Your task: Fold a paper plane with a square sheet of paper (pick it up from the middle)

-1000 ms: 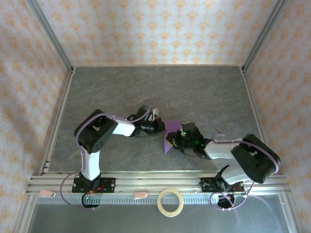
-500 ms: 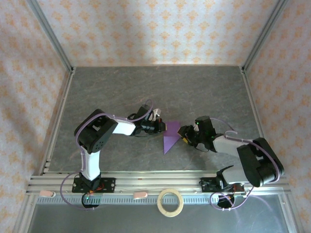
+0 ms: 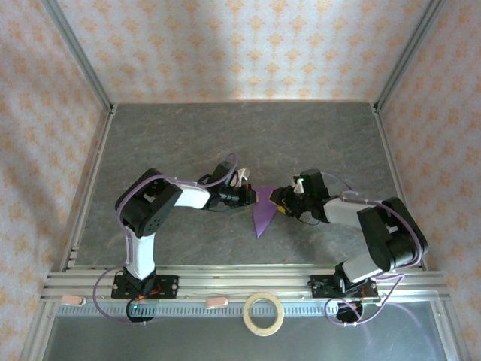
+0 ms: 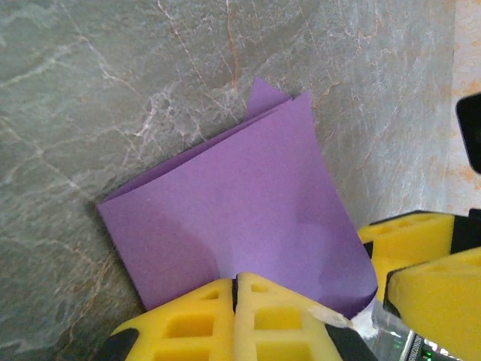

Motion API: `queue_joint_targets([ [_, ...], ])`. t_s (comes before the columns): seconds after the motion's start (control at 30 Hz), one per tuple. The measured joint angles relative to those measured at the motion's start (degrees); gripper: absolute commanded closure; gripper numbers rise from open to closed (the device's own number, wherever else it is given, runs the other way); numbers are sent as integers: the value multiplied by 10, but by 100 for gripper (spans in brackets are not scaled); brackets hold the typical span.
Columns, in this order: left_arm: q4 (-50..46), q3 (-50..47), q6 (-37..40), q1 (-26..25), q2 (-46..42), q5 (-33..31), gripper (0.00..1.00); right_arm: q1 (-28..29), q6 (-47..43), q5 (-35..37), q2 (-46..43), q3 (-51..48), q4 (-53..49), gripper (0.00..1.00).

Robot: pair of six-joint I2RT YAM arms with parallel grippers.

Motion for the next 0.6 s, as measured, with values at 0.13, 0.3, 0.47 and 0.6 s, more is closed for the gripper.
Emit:
queue_joint_targets([
  [0.13,-2,1,0,0,0,0,100,-11,-30,-16,23,16,-3,61],
  [0.3,-2,1,0,0,0,0,100,-15,-78,-31,47,48,-27,61],
  [0.47,-3,1,0,0,0,0,100,-28,-125,-52,66,63,-47,62],
  [0.6,-4,2,0,0,0,0,100,-30,-172,-71,99,99,-83,66],
])
